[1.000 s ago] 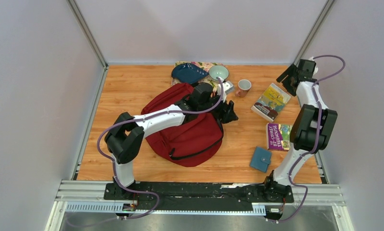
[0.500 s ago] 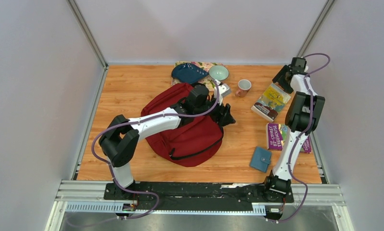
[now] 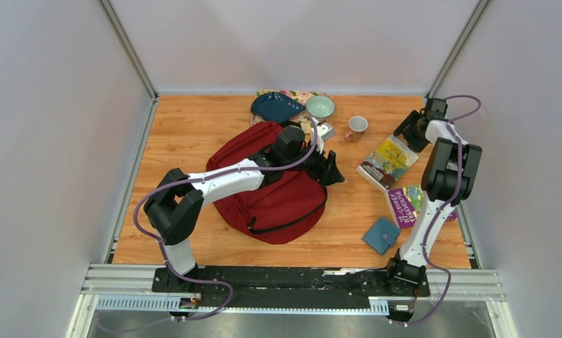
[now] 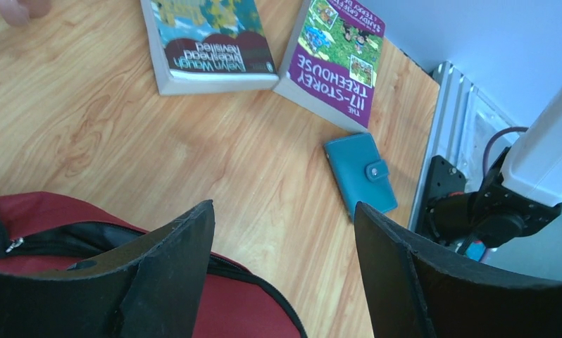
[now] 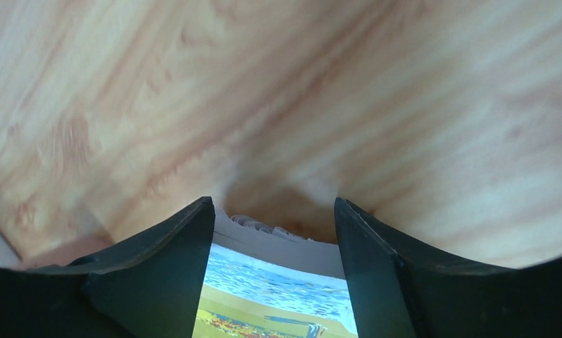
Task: Pack the student bag
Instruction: Pick up the book from the center of the board.
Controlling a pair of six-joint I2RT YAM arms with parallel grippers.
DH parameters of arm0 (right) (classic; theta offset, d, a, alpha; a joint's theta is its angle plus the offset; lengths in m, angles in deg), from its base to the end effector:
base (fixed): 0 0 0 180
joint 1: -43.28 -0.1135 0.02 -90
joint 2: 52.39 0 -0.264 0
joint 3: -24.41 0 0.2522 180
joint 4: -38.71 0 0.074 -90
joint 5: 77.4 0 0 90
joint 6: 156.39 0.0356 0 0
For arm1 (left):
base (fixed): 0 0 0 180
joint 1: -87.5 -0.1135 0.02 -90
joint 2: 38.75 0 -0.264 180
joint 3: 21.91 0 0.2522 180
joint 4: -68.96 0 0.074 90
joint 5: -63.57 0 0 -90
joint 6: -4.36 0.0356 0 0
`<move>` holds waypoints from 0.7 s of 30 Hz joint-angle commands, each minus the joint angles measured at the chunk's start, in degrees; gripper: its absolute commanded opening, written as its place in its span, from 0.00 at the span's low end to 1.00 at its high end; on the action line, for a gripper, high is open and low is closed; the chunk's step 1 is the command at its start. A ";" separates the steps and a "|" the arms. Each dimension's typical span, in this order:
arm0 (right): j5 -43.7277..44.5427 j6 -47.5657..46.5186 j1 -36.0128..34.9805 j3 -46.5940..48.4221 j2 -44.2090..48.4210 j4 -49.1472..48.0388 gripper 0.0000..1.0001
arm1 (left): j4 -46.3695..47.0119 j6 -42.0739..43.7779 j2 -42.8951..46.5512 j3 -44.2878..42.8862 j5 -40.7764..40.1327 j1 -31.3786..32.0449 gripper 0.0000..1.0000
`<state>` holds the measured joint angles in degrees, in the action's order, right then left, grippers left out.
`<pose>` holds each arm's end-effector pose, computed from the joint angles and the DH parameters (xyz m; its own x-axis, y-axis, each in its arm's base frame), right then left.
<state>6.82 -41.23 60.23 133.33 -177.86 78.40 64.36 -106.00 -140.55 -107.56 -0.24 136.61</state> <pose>0.4561 -0.1353 0.1657 -0.6193 0.6309 -0.4674 0.5522 0.7731 0.3120 0.2600 -0.3242 0.2642 -0.5474 0.1553 -0.8223 0.8086 0.3514 -0.4719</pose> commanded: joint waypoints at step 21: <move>-4.50 0.76 -5.08 -21.67 16.48 5.62 0.67 | -9.79 -20.06 -15.79 -10.28 0.96 4.86 0.74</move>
<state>2.79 -38.63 55.62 114.38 -164.55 79.61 53.70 -122.24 -154.17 -115.04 1.29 140.87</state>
